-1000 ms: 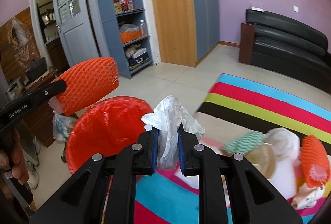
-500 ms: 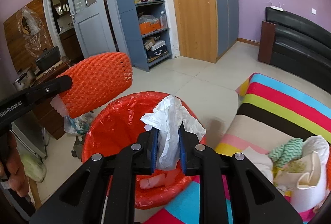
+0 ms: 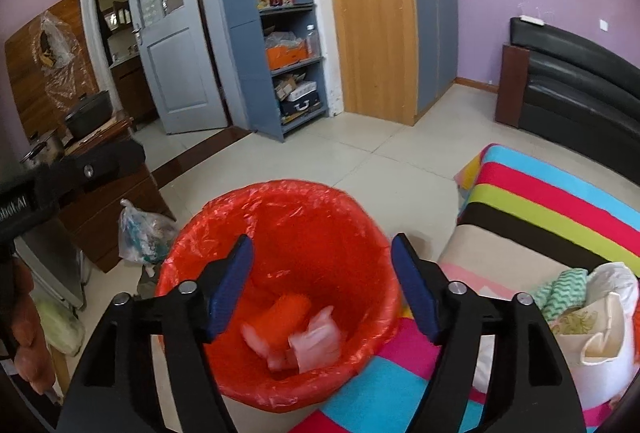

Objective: Collect trash
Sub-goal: 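Open both tools to drop the tissue and foam net into the bin, then move both open tools back over the table items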

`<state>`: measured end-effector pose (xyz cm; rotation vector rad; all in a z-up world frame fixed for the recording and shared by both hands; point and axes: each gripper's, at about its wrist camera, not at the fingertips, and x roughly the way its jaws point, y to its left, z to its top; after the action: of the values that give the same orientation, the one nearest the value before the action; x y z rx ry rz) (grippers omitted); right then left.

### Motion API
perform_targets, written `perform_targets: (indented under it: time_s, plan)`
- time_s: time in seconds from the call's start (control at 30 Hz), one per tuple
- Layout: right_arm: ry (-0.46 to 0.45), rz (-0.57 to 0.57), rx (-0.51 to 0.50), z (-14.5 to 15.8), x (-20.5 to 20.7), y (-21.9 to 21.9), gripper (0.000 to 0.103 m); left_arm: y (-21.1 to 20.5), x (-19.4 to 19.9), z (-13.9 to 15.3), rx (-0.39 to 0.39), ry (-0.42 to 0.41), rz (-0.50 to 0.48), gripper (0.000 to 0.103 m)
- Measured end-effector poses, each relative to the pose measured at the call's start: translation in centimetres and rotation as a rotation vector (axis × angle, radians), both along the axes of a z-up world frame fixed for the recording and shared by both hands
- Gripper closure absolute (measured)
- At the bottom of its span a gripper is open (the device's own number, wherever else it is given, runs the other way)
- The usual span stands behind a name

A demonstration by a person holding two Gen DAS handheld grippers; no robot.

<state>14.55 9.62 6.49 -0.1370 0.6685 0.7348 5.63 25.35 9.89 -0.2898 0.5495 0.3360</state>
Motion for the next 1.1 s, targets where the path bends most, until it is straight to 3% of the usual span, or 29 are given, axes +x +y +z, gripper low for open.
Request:
perform_targets:
  time_s: [0.27, 0.33, 0.4, 0.73, 1.1]
  plan:
    - [-0.071, -0.099, 0.012, 1.4, 0.1, -3.2, 0.021, -1.2, 0.7, -0.2, 0.041, -0.008, -0.003, 0.058]
    - [-0.077, -0.110, 0.018, 1.7, 0.2, -4.0, 0.019, -1.6, 0.9, -0.3, 0.047, -0.006, -0.005, 0.053]
    - [-0.084, -0.126, 0.029, 1.9, 0.0, -5.2, 0.019, -2.1, 1.1, -0.5, 0.054, -0.011, -0.010, 0.048]
    - [-0.125, -0.225, -0.012, 2.1, 0.3, -11.9, 0.019, -6.0, 3.2, -1.3, 0.088, -0.002, -0.072, 0.043]
    - [-0.120, -0.343, -0.041, 2.4, 0.9, -20.0, 0.019, -11.1, 5.1, -1.9, 0.092, -0.013, -0.163, 0.043]
